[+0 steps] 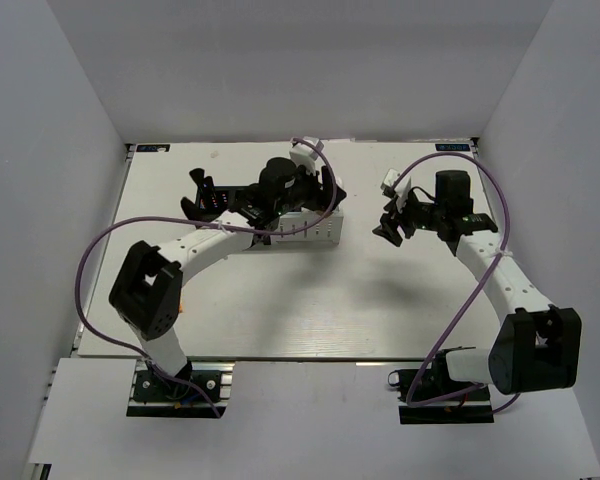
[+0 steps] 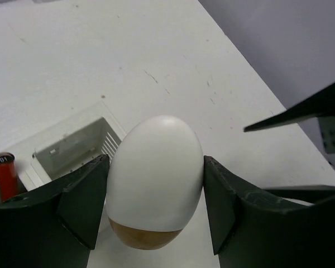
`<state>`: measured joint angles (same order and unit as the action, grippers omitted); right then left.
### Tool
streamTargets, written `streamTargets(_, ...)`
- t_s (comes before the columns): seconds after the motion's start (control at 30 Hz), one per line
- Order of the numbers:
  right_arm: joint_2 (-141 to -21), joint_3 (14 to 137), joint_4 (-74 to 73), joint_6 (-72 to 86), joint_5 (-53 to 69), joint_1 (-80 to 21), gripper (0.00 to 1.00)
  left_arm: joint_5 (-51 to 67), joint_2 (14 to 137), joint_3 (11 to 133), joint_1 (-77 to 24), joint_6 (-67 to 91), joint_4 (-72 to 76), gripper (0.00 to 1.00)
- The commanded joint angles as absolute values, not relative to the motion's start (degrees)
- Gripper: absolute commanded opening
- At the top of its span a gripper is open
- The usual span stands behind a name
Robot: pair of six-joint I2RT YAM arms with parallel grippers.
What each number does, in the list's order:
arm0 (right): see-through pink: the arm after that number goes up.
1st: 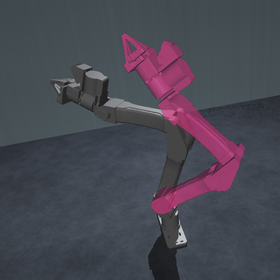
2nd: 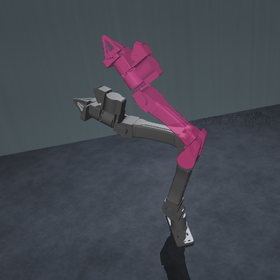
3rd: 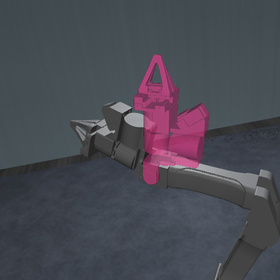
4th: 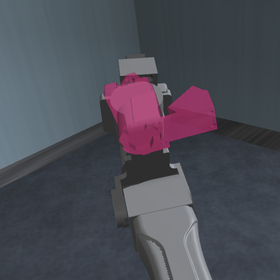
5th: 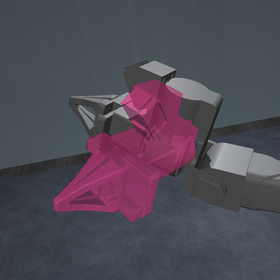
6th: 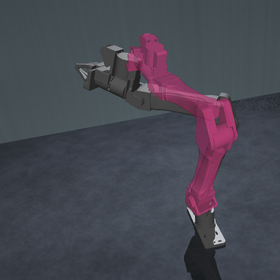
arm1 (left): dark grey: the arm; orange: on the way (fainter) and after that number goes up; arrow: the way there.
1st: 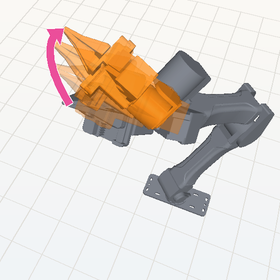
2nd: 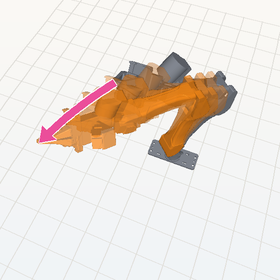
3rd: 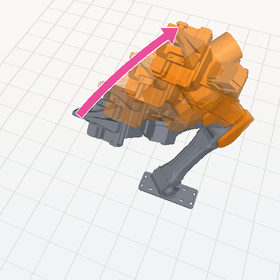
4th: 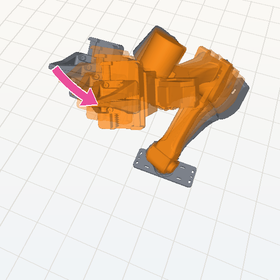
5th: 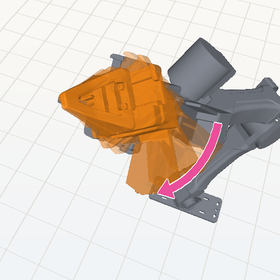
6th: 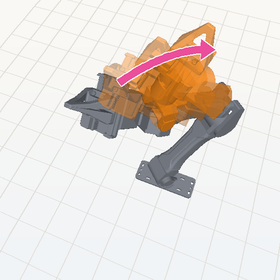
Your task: Organize the makeup
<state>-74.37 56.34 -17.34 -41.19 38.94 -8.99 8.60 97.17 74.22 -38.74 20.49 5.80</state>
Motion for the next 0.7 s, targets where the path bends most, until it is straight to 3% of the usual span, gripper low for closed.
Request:
streamTargets(0.0,-72.2,55.5,-14.5,-39.7,38.2,-8.7,0.71,4.9,97.2,74.5,-38.6,16.0,17.8,0.00)
streamTargets(0.67,-71.5,54.7,-14.4,-39.7,38.4,-8.3,0.72,-4.0,108.9,78.1,-38.6,12.0,22.7,0.00)
